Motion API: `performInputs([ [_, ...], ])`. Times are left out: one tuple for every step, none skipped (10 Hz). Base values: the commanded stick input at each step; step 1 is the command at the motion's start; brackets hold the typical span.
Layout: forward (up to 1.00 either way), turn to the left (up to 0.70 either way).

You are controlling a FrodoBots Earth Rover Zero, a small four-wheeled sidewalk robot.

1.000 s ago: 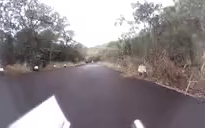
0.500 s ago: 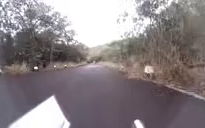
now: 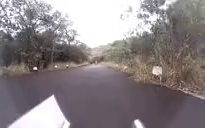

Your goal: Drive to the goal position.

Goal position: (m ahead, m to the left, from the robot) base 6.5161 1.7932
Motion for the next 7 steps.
performInputs([
  [1.00,0.00],
  [1.00,0.00],
  [1.00,0.00],
  [1.00,0.00],
  [1.00,0.00],
  [1.00,0.00],
  [1.00,0.00],
])
